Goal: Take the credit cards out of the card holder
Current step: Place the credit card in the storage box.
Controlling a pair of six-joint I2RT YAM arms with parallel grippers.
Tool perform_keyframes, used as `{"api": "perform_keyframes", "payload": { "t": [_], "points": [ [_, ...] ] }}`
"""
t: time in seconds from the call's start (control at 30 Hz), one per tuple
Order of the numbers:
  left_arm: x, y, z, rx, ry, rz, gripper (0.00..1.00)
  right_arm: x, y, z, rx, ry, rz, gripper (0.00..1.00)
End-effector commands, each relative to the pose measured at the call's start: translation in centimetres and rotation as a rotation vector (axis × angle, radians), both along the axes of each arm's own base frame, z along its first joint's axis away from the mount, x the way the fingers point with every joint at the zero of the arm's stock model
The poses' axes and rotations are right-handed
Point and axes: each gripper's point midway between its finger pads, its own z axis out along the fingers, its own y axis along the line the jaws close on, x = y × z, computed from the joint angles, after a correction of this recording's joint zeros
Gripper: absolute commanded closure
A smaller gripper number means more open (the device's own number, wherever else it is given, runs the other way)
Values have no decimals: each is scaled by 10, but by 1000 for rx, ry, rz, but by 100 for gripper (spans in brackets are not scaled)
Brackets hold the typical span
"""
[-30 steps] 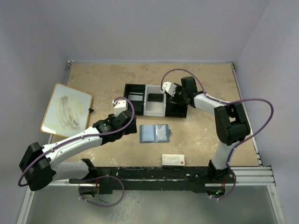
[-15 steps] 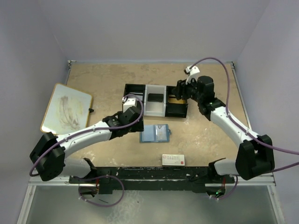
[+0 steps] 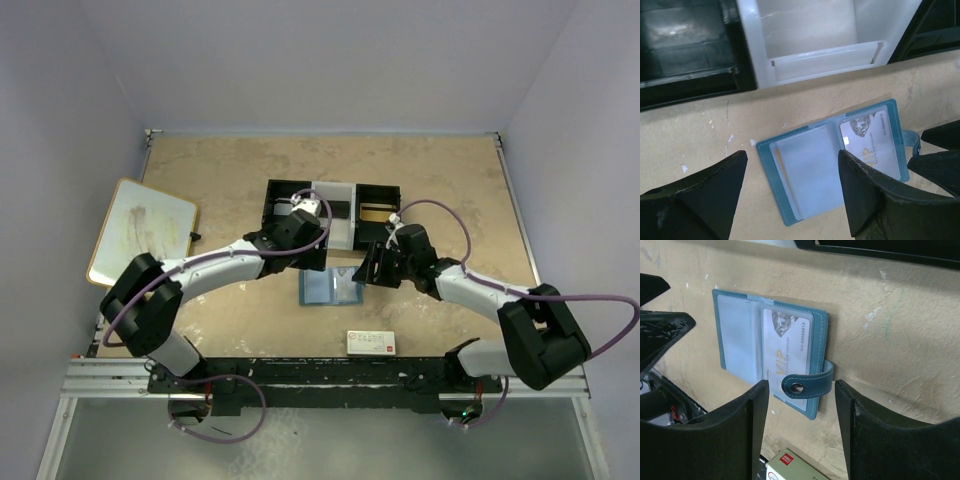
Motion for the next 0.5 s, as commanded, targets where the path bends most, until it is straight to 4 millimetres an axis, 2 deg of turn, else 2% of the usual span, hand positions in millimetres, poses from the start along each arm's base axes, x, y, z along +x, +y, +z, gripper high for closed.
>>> {"api": "perform_keyframes", "payload": {
  "t": [0.0, 0.23, 0.37, 0.47],
  "points": [
    [14, -29, 10, -36, -44, -136, 28, 7, -5, 9, 5, -1, -103, 41],
    [6, -43, -19, -34, 28, -228, 30, 0, 3, -5, 25, 58, -63, 39],
    [-3, -39, -38, -4, 82, -247, 34, 2, 7, -14, 32, 80, -61, 39],
    [-11, -37, -42, -24, 100, -253, 36, 3, 16, -16, 67, 89, -26, 39]
  ]
}}
